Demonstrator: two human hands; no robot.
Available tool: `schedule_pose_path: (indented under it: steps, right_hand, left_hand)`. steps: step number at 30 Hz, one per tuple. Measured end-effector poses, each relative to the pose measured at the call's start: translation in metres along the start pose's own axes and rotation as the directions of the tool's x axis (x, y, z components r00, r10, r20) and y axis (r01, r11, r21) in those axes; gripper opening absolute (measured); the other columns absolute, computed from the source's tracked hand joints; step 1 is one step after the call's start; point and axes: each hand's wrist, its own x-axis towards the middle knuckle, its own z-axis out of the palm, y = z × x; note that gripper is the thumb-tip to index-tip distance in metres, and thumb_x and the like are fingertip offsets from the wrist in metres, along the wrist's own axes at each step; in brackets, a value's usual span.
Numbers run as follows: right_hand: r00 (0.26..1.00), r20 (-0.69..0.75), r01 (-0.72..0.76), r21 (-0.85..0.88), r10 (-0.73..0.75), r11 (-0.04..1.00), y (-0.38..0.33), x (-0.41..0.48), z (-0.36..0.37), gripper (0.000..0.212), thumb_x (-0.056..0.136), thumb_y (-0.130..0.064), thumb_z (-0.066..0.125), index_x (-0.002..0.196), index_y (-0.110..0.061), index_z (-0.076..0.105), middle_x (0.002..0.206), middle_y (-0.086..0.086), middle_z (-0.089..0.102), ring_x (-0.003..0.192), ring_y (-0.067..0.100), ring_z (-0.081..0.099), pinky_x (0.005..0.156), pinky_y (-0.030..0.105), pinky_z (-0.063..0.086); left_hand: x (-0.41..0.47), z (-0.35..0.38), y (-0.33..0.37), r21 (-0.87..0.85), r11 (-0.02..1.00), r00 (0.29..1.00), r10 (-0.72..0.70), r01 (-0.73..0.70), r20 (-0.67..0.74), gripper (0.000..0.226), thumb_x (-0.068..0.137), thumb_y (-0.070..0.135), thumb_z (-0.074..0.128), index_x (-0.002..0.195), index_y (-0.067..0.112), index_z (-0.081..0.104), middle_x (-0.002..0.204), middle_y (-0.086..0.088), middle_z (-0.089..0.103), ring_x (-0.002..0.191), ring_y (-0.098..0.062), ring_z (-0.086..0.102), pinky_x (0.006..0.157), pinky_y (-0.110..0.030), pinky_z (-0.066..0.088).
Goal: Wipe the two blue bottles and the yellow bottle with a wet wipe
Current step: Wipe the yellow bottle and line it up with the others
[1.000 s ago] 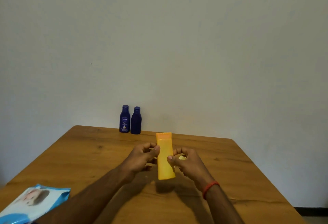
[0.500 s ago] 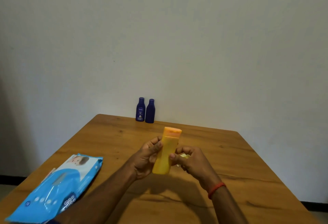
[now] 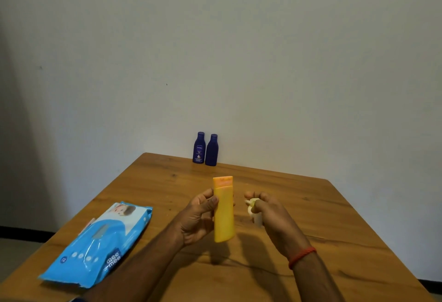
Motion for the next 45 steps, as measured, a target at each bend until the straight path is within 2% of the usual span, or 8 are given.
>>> schedule_pose_path:
  steps: [6, 13, 18, 25, 32, 38, 42, 45]
  right_hand:
    - [0.936, -0.168, 0.301, -0.077, -0.310, 0.951, -0.008, -0.002, 0.016, 0.051, 0.090, -0.001, 0.063, 0.132, -0.027, 0.051, 0.120, -0.005, 0.064, 0.108, 0.010, 0.063, 0.090, 0.033, 0.057]
    - [0.710, -0.397, 0.524, -0.254, -0.582, 0.813, -0.007, -0.002, 0.030, 0.030, 0.080, -0.008, 0.077, 0.087, -0.036, 0.067, 0.087, -0.015, 0.070, 0.084, 0.001, 0.066, 0.069, 0.022, 0.059]
    - [0.662, -0.302, 0.563, -0.403, -0.686, 0.722, -0.003, -0.002, 0.039, 0.037, 0.084, -0.003, 0.070, 0.095, -0.038, 0.068, 0.097, -0.017, 0.067, 0.093, -0.004, 0.061, 0.073, 0.014, 0.053]
    - [0.516, 0.123, 0.696, -0.637, -0.848, 0.331, -0.006, -0.006, 0.033, 0.026, 0.078, -0.027, 0.071, 0.104, -0.025, 0.072, 0.104, -0.008, 0.062, 0.099, 0.004, 0.051, 0.076, 0.011, 0.047]
    - [0.544, -0.183, 0.621, -0.569, -0.819, 0.540, -0.007, 0.000, 0.031, 0.025, 0.079, -0.024, 0.065, 0.102, -0.021, 0.073, 0.106, -0.004, 0.065, 0.101, 0.009, 0.059, 0.076, 0.019, 0.056]
    - [0.470, 0.236, 0.728, -0.649, -0.850, 0.223, -0.012, -0.011, 0.039, 0.023, 0.081, -0.029, 0.068, 0.102, -0.022, 0.074, 0.106, -0.006, 0.067, 0.104, 0.007, 0.052, 0.080, 0.016, 0.050]
    - [0.569, -0.036, 0.687, -0.529, -0.822, 0.498, 0.004, -0.003, 0.025, 0.024, 0.084, -0.012, 0.068, 0.105, -0.023, 0.073, 0.110, -0.011, 0.063, 0.107, 0.007, 0.058, 0.082, 0.011, 0.051]
    - [0.605, -0.091, 0.652, -0.512, -0.791, 0.559, 0.018, -0.008, 0.031, 0.030, 0.080, -0.016, 0.069, 0.108, -0.029, 0.071, 0.109, -0.017, 0.060, 0.107, 0.002, 0.056, 0.080, 0.013, 0.053]
  left_hand:
    - [-0.003, 0.002, 0.007, -0.028, 0.999, 1.000, -0.015, 0.015, 0.016, 0.107, 0.055, 0.027, 0.098, 0.146, 0.028, 0.043, 0.134, -0.020, 0.062, 0.117, -0.039, 0.064, 0.093, -0.057, 0.051]
    - [-0.007, 0.006, 0.008, 0.015, 1.000, 0.999, -0.013, 0.012, 0.044, 0.104, 0.055, 0.029, 0.097, 0.145, 0.027, 0.045, 0.134, -0.020, 0.062, 0.116, -0.037, 0.065, 0.091, -0.053, 0.054]
    - [-0.008, 0.016, 0.001, 0.086, 0.995, 0.998, 0.057, -0.060, 0.036, 0.087, 0.061, 0.032, 0.094, 0.136, 0.009, 0.058, 0.129, -0.022, 0.064, 0.112, -0.034, 0.063, 0.094, -0.049, 0.050]
    - [-0.007, 0.016, 0.001, 0.075, 0.992, 0.995, 0.100, -0.099, -0.016, 0.061, 0.073, 0.023, 0.081, 0.127, 0.003, 0.063, 0.121, -0.023, 0.066, 0.110, -0.037, 0.063, 0.091, -0.046, 0.053]
    - [-0.007, 0.019, -0.003, 0.032, 0.994, 0.993, 0.106, -0.108, 0.040, 0.073, 0.072, 0.025, 0.089, 0.135, 0.005, 0.059, 0.128, -0.027, 0.059, 0.117, -0.040, 0.055, 0.104, -0.055, 0.042]
    - [-0.014, 0.016, 0.000, 0.048, 0.992, 0.993, 0.118, -0.118, 0.004, 0.025, 0.089, 0.016, 0.067, 0.111, 0.005, 0.070, 0.105, -0.018, 0.071, 0.094, -0.028, 0.070, 0.079, -0.039, 0.058]
    - [-0.012, 0.013, 0.001, -0.002, 0.997, 0.996, 0.078, -0.078, 0.035, 0.074, 0.065, 0.026, 0.093, 0.129, 0.004, 0.063, 0.122, -0.023, 0.065, 0.111, -0.036, 0.062, 0.091, -0.048, 0.054]
    - [-0.009, 0.013, -0.001, -0.013, 0.998, 0.997, 0.059, -0.059, 0.046, 0.074, 0.060, 0.030, 0.095, 0.125, 0.007, 0.067, 0.120, -0.022, 0.066, 0.107, -0.036, 0.064, 0.088, -0.049, 0.055]
